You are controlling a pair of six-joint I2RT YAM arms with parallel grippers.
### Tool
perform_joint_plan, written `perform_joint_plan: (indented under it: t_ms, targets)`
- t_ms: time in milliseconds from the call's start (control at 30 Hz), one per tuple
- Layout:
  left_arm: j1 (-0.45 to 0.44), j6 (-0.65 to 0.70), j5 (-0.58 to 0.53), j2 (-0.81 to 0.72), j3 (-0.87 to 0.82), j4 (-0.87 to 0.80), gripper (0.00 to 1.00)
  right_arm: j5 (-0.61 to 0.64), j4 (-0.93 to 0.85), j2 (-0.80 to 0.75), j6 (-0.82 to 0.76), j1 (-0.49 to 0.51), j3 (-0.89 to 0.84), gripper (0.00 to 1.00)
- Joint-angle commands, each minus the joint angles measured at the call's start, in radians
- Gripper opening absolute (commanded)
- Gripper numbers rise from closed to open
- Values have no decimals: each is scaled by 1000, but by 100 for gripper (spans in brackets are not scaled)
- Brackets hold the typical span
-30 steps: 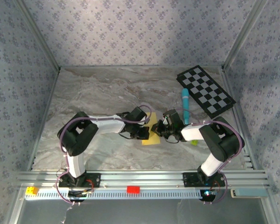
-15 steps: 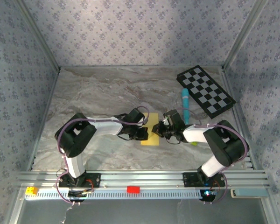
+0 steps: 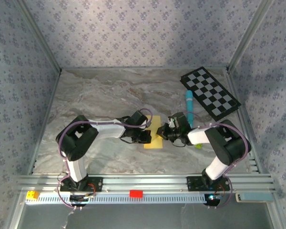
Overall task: Fold a paper plane with a square sheet of paper (pick it up from the middle)
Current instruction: Fold the triangle a second time at the center of the table.
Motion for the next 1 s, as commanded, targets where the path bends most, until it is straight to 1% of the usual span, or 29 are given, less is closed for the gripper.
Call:
perform_joint_plan:
  t_ms: [0,133,200,333,533,667,767,967]
  targets:
    - [6,3,-33,21,-45,-125,0,55,-22,10,-2,-64,-25,0]
    - [6,2,-31,20,-42,-123,0,25,7,-37,-1,-72,-23,1]
    - [6,-1,-31,18,-43,-121,0,17,-25,-84,-29,-50,-7,2]
    - [5,-3,-30,15,-44,-116,0,45,-98,-145,-74,10,18,4]
    - [5,-8,-28,7,-43,-111,0,45,-63,-83,-50,51,13,3]
    - [7,-15,-19,-9,-41,-102,0,70,-45,-21,-16,46,-4,0]
    - [6,-29,0,-36,-22,-96,0,97,-55,14,11,34,-30,0]
    - [10,-98,43,-94,33,-56,1,103,-50,22,25,31,-47,0]
